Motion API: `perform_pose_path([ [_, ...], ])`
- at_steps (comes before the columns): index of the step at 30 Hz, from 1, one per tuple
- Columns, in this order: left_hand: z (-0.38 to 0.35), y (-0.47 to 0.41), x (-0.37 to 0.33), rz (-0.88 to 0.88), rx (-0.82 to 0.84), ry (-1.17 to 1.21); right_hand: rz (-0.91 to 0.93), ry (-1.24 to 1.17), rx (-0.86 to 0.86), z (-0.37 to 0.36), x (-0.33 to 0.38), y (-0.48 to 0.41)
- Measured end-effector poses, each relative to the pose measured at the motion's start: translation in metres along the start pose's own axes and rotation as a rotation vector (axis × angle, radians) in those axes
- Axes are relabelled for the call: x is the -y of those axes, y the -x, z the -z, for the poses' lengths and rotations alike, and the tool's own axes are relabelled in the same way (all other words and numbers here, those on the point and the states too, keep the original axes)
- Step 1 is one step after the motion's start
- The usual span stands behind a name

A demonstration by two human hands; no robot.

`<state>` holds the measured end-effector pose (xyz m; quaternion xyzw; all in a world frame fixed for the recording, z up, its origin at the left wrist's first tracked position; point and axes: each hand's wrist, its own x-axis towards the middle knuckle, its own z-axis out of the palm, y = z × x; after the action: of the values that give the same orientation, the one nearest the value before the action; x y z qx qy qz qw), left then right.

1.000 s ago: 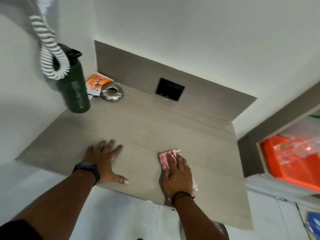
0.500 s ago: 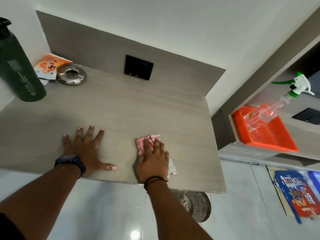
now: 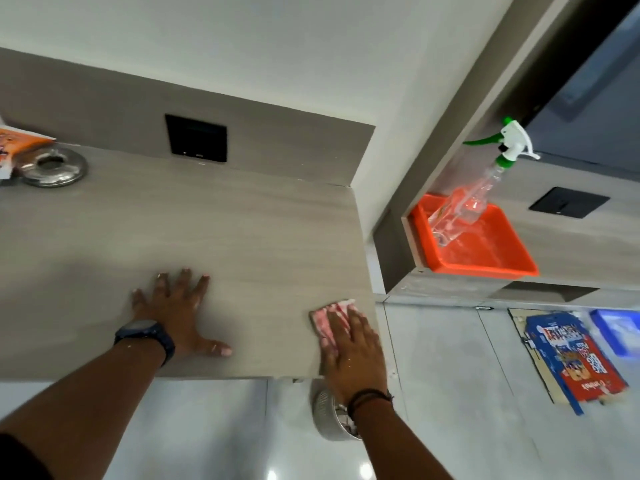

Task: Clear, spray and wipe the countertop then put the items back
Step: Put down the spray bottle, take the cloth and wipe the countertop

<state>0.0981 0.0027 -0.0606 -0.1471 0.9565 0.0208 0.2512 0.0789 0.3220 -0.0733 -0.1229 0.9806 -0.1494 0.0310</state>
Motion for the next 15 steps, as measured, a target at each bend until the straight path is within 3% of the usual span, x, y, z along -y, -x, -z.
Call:
perform_pose_path([
  [6,0.011,-0.007,-0.065,-0.082,0.012,-0.026,-0.099,-0.063,-0.016,0.005,-0.03,-0.031],
  [15,0.02,-0.023,-0.105,-0.206,-0.017,-0.034,0.148,-0.019,0.088,-0.006,-0.001,-0.097],
])
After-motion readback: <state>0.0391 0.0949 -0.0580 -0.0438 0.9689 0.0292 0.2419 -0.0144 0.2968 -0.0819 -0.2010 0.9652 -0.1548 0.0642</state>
